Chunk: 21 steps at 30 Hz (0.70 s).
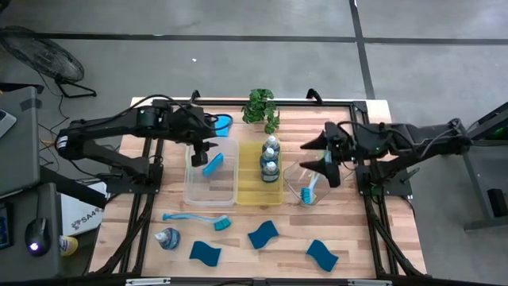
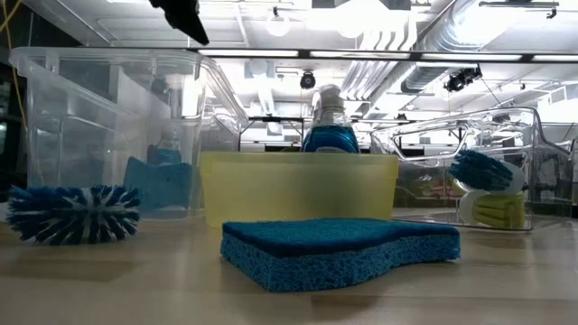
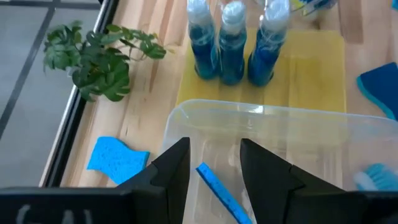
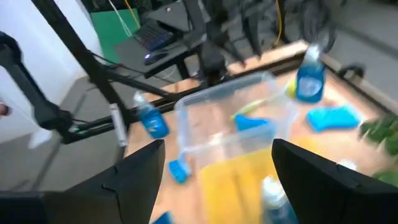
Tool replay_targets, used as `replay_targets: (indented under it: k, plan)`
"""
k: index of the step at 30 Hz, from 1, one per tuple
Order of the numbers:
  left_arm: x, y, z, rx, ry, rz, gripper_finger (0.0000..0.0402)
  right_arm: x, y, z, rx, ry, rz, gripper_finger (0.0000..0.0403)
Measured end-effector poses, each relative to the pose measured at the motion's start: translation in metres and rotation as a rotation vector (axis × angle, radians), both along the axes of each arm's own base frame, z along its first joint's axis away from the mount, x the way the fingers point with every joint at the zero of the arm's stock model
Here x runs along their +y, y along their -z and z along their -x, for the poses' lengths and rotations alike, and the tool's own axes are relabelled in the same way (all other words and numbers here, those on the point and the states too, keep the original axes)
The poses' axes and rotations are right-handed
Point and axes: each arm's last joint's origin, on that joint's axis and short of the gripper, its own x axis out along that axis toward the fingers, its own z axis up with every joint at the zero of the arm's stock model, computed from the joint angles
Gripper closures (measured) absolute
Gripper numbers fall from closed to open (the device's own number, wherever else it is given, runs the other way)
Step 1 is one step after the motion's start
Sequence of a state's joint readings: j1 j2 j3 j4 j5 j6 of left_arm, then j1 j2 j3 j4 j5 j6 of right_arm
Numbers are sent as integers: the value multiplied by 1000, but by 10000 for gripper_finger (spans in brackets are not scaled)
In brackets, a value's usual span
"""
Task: Pick & Place Kitchen Sink Supplies
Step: Put the blue sponge into the white bin
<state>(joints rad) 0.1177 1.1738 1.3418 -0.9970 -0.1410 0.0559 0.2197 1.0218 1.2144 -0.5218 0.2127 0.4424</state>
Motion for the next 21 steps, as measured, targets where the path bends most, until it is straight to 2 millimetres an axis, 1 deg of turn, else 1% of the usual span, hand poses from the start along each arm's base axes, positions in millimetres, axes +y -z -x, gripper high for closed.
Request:
replay_targets:
  k: [5,9,12,15,18,21]
  plan:
    - [-1,-7,10,-36,0,-4,266,20,9,2,95,-43,-185,133]
    - [-2,-9,13,-46,5,-9,266,42,23,0,239,-103,-345,143]
    - [-2,-9,14,-45,14,-16,266,59,37,-2,392,-122,-464,143]
    - [-2,-9,14,-44,15,-18,266,77,54,-4,570,-126,-536,143]
    - [-2,-9,14,-43,20,-22,266,95,71,-5,749,-120,-578,143]
    - [-2,-9,14,-42,20,-22,266,113,89,-6,897,-117,-578,143]
